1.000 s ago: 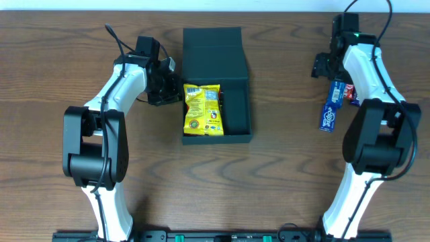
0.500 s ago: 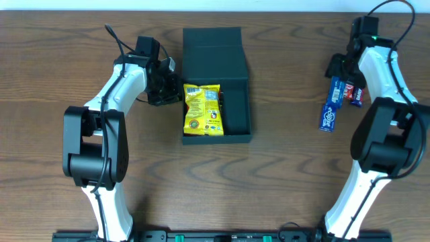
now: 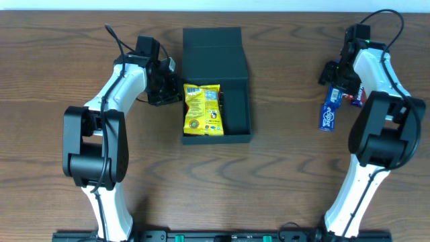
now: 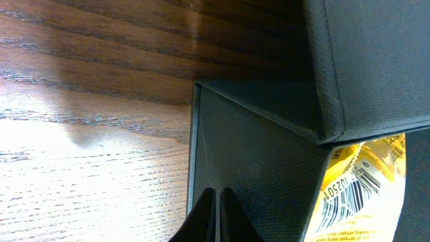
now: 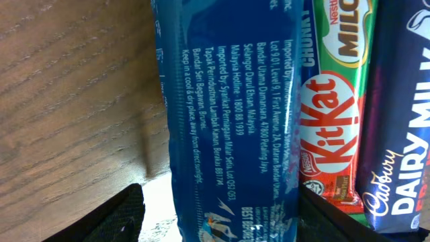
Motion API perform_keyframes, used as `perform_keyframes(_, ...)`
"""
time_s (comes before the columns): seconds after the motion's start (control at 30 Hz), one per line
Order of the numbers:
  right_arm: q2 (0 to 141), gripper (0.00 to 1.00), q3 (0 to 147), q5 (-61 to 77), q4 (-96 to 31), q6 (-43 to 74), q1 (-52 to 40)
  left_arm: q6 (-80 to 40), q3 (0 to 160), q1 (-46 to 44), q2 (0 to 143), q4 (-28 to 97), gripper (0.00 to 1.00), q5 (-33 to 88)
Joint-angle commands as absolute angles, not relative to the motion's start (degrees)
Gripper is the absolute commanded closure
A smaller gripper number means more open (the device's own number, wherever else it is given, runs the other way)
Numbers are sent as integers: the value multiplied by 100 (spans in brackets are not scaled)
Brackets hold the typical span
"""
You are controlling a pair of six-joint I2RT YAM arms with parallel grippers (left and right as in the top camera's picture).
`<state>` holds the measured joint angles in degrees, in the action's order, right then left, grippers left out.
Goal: Pack container
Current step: 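Move the right gripper to the candy bars and grasp the blue bar, then carry the blue bar with the right gripper and lower it into the box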
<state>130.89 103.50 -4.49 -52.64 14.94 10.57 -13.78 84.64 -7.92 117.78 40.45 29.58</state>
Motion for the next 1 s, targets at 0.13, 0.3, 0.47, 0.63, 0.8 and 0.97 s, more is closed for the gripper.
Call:
perform_keyframes(0.13, 13152, 38, 10398, -449, -5194, 1581, 1046, -1441, 8523, -794, 11869, 4069, 94, 2989)
perform_keyframes(0.3, 13152, 54, 10398, -447, -5148, 1579, 1046, -1441, 8523, -794, 11869, 4071, 94, 2989)
perform_keyframes(0.47, 13152, 63, 10398, -447, -5151, 1579, 1046, -1441, 8523, -794, 11869, 4069, 94, 2989)
perform_keyframes(0.63, 13152, 67, 10409, -445, -5153, 1579, 1041, -1439, 8523, -794, 11869, 4069, 94, 2989)
perform_keyframes(0.8, 13152, 76, 10674, -445, -5323, 1575, 1041, -1439, 8523, -794, 11869, 4069, 94, 2989)
perform_keyframes(0.97, 13150, 88, 11708, -419, -5839, 1514, 1002, -1439, 8523, -794, 11869, 4069, 94, 2987)
